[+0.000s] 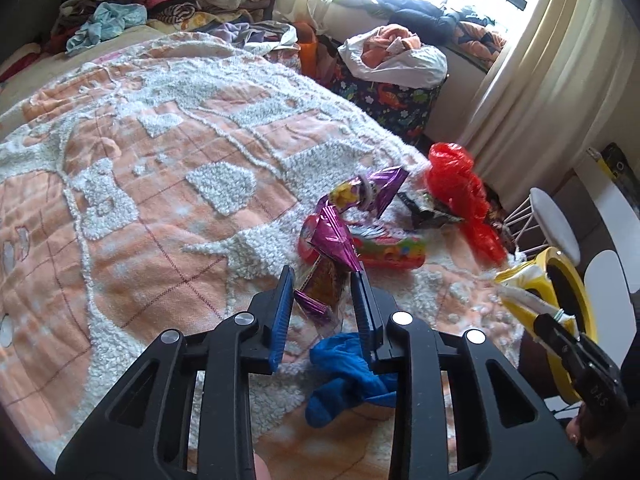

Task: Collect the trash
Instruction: 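Grasp the purple wrapper with the left gripper while the right gripper grasps the white-yellow plastic bag, then carry the purple wrapper and white-yellow bag over the yellow bin with both grippers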

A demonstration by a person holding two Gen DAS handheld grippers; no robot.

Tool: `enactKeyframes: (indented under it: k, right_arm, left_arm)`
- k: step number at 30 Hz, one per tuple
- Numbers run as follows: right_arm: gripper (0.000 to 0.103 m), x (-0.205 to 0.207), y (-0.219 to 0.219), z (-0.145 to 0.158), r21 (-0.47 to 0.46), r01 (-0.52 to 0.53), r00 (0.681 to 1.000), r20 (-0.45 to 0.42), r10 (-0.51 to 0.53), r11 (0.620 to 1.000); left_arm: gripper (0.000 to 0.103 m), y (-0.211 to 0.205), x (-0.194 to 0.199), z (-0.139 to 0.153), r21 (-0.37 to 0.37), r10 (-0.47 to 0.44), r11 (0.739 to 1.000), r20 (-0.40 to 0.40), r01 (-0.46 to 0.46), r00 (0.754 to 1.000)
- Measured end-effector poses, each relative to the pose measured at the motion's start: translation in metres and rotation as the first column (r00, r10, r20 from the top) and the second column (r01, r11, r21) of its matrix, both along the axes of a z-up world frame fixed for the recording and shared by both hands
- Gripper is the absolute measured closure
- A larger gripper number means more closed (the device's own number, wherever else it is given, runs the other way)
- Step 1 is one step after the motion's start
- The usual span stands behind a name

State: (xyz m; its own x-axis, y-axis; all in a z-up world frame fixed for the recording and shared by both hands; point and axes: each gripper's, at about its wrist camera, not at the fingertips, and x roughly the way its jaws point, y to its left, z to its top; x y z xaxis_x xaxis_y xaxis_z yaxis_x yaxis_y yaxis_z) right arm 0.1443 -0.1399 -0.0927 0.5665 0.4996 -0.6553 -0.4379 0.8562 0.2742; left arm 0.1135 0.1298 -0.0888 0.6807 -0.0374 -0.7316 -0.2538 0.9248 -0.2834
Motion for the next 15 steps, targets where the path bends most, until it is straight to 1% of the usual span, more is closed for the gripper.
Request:
enactKeyframes:
  k: [8,15]
  right_arm:
    - [0.074,-0.007,-0.007,0.010,0.016,-0.007,1.000,0.029,0.006,1.000]
    - [0.074,-0.010,-0.017,0.020,0.033,0.006,0.998,0.058,-0.008,0.999]
  left_arm:
    - [0.082,-0.013,-0.003,0.021,-0.016,-0.022,1.000,0.057,0.023,0.998]
    - [0.082,-0.030,-0.002,0.032,-0.020,-0.058,0.998,0.083,0.060,0.995]
